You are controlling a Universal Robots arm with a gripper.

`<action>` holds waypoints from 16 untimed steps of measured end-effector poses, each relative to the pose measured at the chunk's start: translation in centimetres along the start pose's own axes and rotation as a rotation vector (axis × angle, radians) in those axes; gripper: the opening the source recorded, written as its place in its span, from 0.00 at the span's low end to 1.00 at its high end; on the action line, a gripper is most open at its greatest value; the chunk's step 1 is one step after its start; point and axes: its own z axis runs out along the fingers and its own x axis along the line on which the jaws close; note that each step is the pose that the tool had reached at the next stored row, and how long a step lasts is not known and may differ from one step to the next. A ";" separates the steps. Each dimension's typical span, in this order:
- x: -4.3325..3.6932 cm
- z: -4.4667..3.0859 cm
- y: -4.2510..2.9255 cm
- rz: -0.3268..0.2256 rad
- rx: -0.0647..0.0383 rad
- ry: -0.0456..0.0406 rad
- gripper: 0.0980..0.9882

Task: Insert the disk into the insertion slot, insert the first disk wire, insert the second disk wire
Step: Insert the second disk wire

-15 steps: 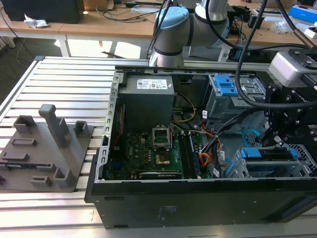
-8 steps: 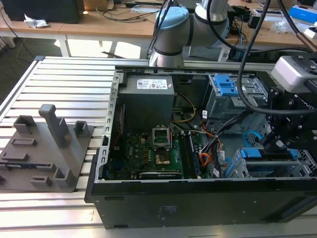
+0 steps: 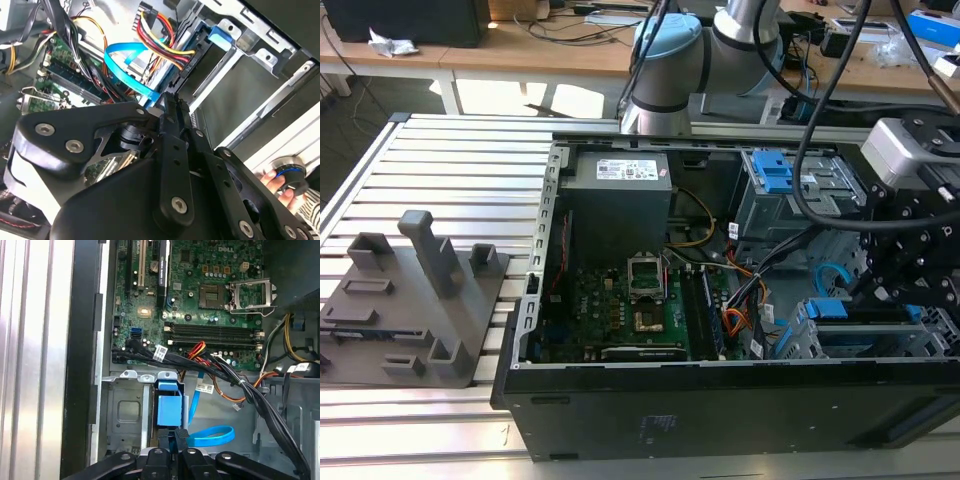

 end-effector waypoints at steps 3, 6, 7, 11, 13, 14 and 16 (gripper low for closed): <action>-0.04 0.18 -0.27 0.026 0.001 -0.0021 0.07; -0.32 0.24 -0.63 0.034 0.001 -0.0026 0.07; -0.46 0.24 -0.76 0.035 0.001 -0.0026 0.07; -0.62 0.30 -0.90 0.039 0.001 -0.0028 0.07; -0.62 0.34 -1.03 0.039 0.001 -0.0032 0.07; -0.61 0.36 -1.12 0.039 0.001 -0.0032 0.07; -0.59 0.42 -1.25 0.039 0.001 -0.0029 0.07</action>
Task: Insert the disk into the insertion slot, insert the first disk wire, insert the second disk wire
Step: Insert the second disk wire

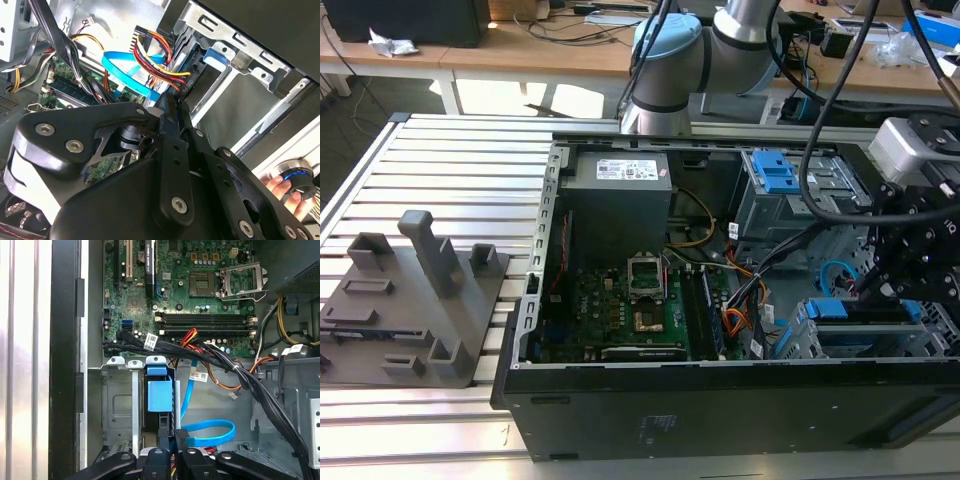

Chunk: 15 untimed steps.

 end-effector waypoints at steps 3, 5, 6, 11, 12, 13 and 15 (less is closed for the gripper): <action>0.06 0.07 -0.04 0.000 0.000 -0.0001 0.07; 0.12 0.11 -0.06 0.000 0.000 0.0000 0.07; 0.13 0.13 -0.07 0.000 0.000 -0.0001 0.07; 0.14 0.23 -0.26 0.000 0.000 0.0000 0.07; 0.15 0.24 -0.27 0.000 0.000 0.0002 0.07; 0.15 0.26 -0.27 0.000 0.000 0.0003 0.07; 0.16 0.36 -0.29 0.000 0.000 0.0000 0.07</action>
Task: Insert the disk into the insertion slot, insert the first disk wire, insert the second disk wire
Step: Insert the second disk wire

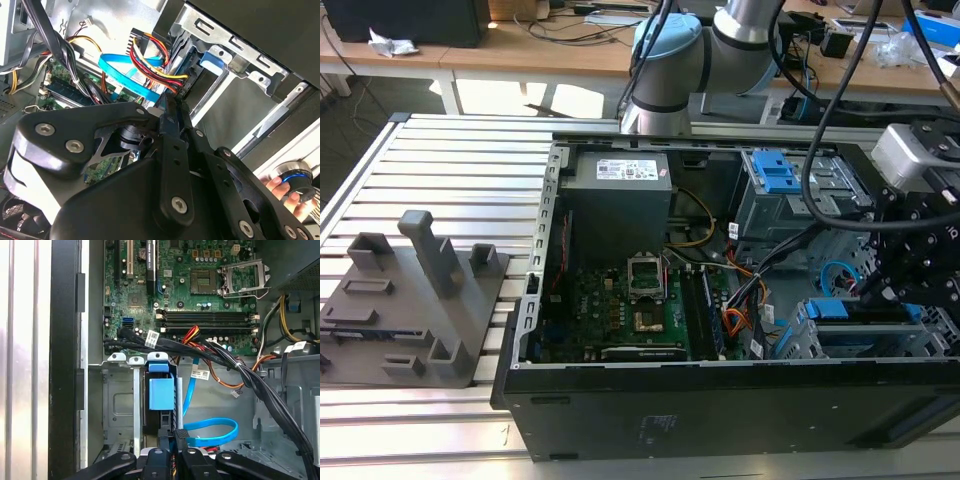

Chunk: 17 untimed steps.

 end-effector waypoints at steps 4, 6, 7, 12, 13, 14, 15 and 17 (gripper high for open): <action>0.04 0.21 0.03 0.000 0.000 0.0001 0.07; 0.05 0.30 0.08 0.000 0.000 0.0007 0.07; 0.05 0.36 0.10 0.000 0.000 0.0008 0.07; 0.05 0.41 0.11 0.000 0.000 0.0004 0.07; 0.05 0.43 0.11 0.000 0.000 -0.0001 0.07; 0.05 0.47 0.11 0.000 0.000 -0.0007 0.08; 0.05 0.48 0.11 0.000 0.000 -0.0005 0.08; 0.05 0.42 0.11 0.000 0.000 0.0009 0.22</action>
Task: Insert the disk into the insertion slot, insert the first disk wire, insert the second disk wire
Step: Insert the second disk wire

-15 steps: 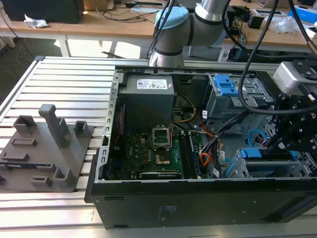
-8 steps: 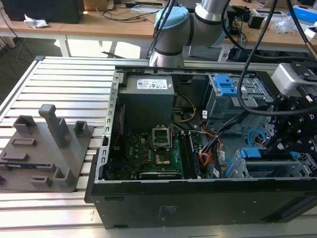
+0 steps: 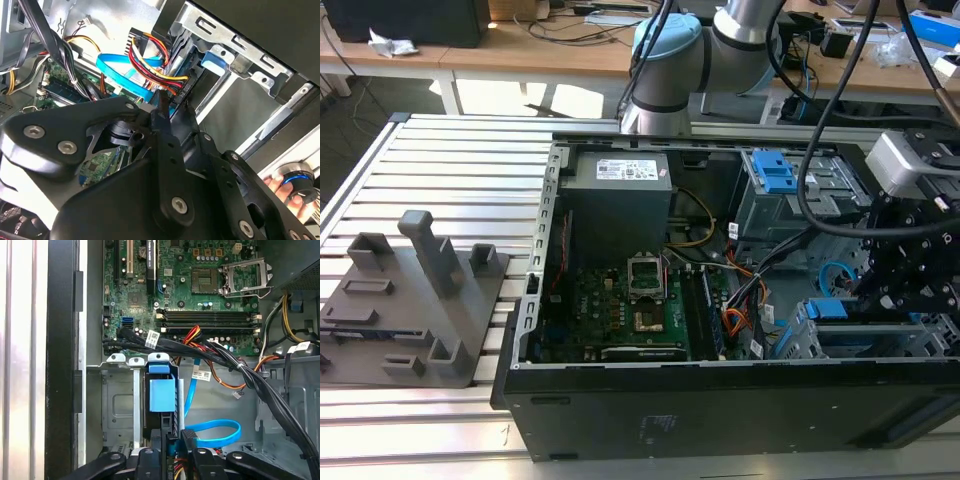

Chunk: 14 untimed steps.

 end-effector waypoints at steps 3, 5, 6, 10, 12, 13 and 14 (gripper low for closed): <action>-0.05 -1.69 0.12 0.000 0.000 0.0028 0.22; -0.12 -2.48 0.19 0.000 0.001 0.0058 0.21; -0.15 -2.95 0.24 0.000 0.001 0.0077 0.14; -0.23 -4.95 0.39 0.001 0.002 0.0137 0.01; -0.24 -5.38 0.43 0.001 0.002 0.0140 0.01; -0.24 -5.39 0.43 0.001 0.002 0.0138 0.01; -0.24 -5.39 0.43 0.001 0.002 0.0138 0.01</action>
